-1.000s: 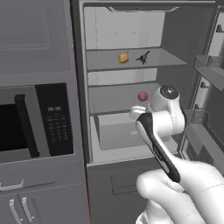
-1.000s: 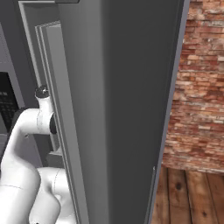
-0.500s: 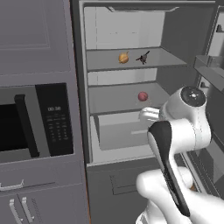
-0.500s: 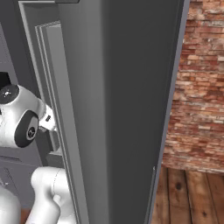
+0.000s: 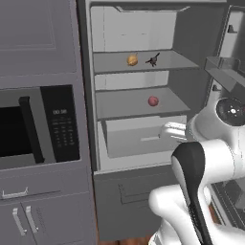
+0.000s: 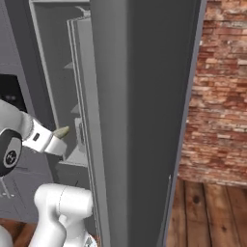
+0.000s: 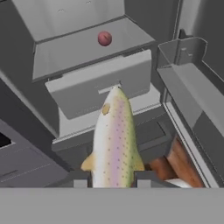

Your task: Place one onion and one fish in each tupperware on the nearby counter, to pack two identical lunches.

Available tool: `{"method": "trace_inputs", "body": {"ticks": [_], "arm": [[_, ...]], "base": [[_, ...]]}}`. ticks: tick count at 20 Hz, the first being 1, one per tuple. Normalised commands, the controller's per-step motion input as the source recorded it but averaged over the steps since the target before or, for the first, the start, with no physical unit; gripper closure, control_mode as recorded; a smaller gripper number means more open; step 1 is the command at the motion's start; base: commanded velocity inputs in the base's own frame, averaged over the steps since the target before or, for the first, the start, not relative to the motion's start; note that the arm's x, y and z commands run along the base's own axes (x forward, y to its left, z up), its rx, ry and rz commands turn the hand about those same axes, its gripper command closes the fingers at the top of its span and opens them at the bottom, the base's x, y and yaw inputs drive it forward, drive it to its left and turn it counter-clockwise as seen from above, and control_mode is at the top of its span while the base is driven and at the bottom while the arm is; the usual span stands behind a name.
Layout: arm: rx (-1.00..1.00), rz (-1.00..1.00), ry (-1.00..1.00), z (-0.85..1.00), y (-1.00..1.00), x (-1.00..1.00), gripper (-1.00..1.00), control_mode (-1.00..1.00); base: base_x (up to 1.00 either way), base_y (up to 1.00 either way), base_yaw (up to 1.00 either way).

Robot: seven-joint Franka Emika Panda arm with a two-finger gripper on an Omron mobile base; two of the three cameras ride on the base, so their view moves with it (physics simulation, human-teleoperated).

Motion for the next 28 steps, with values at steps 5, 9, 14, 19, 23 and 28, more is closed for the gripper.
{"method": "trace_inputs", "body": {"ticks": [5,9,14,19,23,28], "arm": [[0.00,0.00,0.00,0.00,0.00,0.00,1.00,1.00],[0.00,0.00,0.00,0.00,0.00,0.00,1.00,1.00],[0.00,0.00,0.00,0.00,0.00,0.00,1.00,1.00],[0.00,0.00,0.00,0.00,0.00,0.00,1.00,1.00],[0.00,0.00,0.00,0.00,0.00,0.00,1.00,1.00],[0.00,0.00,0.00,0.00,0.00,0.00,1.00,1.00]], "base": [[-0.32,0.36,0.00],[0.00,0.96,0.00],[0.00,1.00,0.00],[0.00,1.00,0.00],[0.00,1.00,0.00],[0.00,1.00,0.00]]}}
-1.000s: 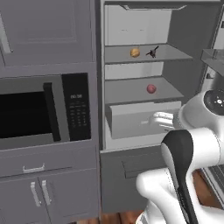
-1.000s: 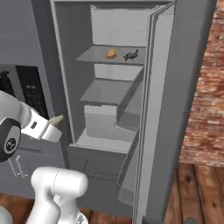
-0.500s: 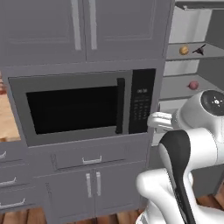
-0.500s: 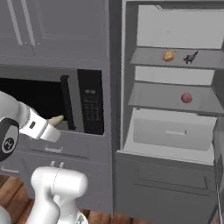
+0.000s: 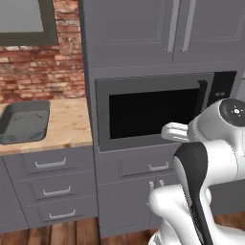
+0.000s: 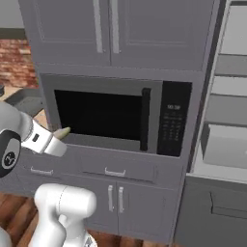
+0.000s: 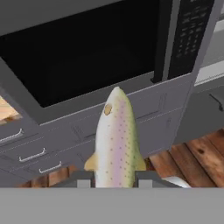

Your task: Place one onion and one fish in each tupperware on the nearby counter, to pack two identical lunches.

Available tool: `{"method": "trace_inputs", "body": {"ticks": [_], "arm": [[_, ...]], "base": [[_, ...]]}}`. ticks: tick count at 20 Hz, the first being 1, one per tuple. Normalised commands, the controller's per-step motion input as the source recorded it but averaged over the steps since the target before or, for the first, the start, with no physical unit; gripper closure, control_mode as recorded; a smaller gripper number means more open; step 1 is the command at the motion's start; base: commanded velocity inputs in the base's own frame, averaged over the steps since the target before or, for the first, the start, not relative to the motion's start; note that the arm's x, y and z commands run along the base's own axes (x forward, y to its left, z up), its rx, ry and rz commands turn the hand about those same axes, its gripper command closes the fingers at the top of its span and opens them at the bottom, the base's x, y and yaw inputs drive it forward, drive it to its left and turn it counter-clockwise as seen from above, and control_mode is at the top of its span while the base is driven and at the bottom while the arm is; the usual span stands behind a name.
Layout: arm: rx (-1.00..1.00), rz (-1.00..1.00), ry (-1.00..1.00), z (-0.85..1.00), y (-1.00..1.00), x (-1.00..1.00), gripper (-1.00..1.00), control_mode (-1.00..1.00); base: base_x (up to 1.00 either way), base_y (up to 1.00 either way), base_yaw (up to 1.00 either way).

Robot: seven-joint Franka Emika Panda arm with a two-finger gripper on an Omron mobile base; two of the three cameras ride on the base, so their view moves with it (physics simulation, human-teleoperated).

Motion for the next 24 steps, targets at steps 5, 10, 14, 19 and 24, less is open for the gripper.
{"method": "trace_inputs", "body": {"ticks": [5,10,14,19,24], "arm": [[0.00,0.00,0.00,0.00,0.00,0.00,1.00,1.00],[0.00,0.00,0.00,0.00,0.00,0.00,1.00,1.00],[0.00,0.00,0.00,0.00,0.00,0.00,1.00,1.00],[0.00,0.00,0.00,0.00,0.00,0.00,1.00,1.00],[0.00,0.00,0.00,0.00,0.00,0.00,1.00,1.00]], "base": [[0.00,1.00,-0.01],[0.08,1.00,-0.01],[0.17,1.00,0.00],[0.31,1.00,-0.05],[0.54,0.89,-0.08]]}}
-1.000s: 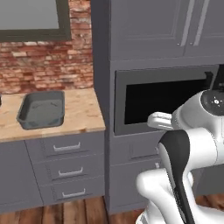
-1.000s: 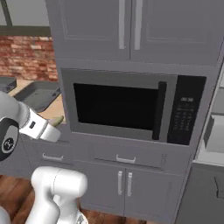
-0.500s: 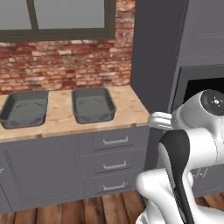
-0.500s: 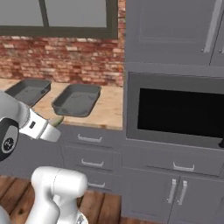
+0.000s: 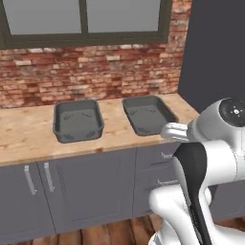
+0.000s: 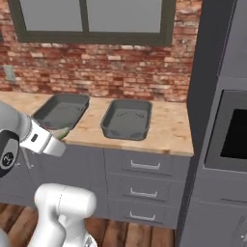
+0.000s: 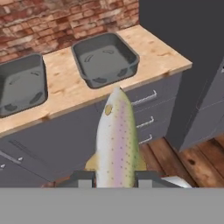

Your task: Place one onion and one fish in each tupperware on the nearby counter, to pack two identical lunches.

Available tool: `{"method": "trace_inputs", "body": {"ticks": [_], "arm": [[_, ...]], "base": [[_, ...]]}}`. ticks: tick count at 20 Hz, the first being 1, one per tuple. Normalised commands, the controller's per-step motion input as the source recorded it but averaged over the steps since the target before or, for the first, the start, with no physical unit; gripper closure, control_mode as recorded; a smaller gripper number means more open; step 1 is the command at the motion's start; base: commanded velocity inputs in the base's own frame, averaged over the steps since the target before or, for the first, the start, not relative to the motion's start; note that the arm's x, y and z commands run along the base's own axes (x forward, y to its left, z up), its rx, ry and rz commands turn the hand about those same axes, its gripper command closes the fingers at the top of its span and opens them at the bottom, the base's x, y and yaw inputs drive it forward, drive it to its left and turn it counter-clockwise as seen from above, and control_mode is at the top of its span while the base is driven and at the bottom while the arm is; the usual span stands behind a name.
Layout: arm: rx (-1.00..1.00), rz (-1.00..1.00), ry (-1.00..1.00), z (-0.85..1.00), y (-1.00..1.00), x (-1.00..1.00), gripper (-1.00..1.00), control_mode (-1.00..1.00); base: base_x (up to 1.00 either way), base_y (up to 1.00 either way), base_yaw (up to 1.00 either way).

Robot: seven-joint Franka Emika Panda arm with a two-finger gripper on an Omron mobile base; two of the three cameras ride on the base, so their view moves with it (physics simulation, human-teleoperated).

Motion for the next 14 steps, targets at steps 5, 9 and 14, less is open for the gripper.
{"method": "trace_inputs", "body": {"ticks": [5,9,14], "arm": [[0.00,0.00,0.00,0.00,0.00,0.00,1.00,1.00],[0.00,0.00,0.00,0.00,0.00,0.00,1.00,1.00],[0.00,0.00,0.00,0.00,0.00,0.00,1.00,1.00]], "base": [[0.73,0.02,-0.07],[0.75,-0.11,-0.04],[0.76,0.00,-0.06]]}}
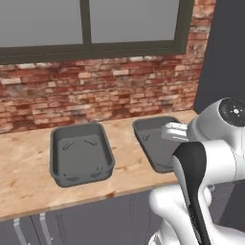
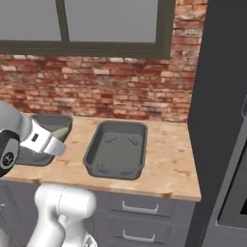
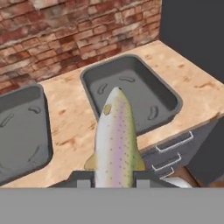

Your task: Place one onion and one fish in each tupperware on the nearby counter, to pack two identical lunches.

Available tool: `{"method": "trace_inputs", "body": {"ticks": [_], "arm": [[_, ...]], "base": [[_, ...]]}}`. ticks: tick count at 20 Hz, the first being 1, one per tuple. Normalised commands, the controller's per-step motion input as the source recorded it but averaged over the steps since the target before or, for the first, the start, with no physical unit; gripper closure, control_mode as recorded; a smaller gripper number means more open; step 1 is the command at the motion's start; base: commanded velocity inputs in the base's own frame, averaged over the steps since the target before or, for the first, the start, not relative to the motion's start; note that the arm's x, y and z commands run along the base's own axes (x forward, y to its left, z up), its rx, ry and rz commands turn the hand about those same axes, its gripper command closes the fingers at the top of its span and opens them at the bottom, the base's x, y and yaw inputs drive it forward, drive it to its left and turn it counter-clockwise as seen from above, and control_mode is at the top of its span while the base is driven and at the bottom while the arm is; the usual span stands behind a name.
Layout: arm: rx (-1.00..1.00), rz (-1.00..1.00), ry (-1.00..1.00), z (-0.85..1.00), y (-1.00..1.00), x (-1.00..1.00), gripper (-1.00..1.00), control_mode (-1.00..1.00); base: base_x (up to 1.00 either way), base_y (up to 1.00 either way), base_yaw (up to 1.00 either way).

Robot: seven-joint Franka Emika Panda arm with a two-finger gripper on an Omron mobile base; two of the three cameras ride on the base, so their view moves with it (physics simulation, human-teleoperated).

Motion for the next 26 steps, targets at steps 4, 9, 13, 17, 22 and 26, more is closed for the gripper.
{"method": "trace_inputs", "body": {"ticks": [4,9,13,17,22,26], "arm": [[0.00,0.00,0.00,0.00,0.00,0.00,1.00,1.00],[0.00,0.00,0.04,0.00,-0.21,0.09,1.00,-1.00],[0.00,0.01,0.17,0.00,-0.55,0.26,1.00,-1.00],[0.00,0.13,0.19,-0.16,-0.36,0.42,1.00,-1.00],[-0.01,0.21,0.13,-0.45,-0.13,0.29,1.00,-1.00],[-0.01,0.17,0.04,-0.42,-0.01,0.31,1.00,-1.00]], "base": [[0.49,-0.08,-0.05],[0.10,-0.05,-0.02],[0.00,0.00,0.00],[0.00,0.00,0.00],[0.00,0.00,0.00],[0.00,0.00,0.00]]}}
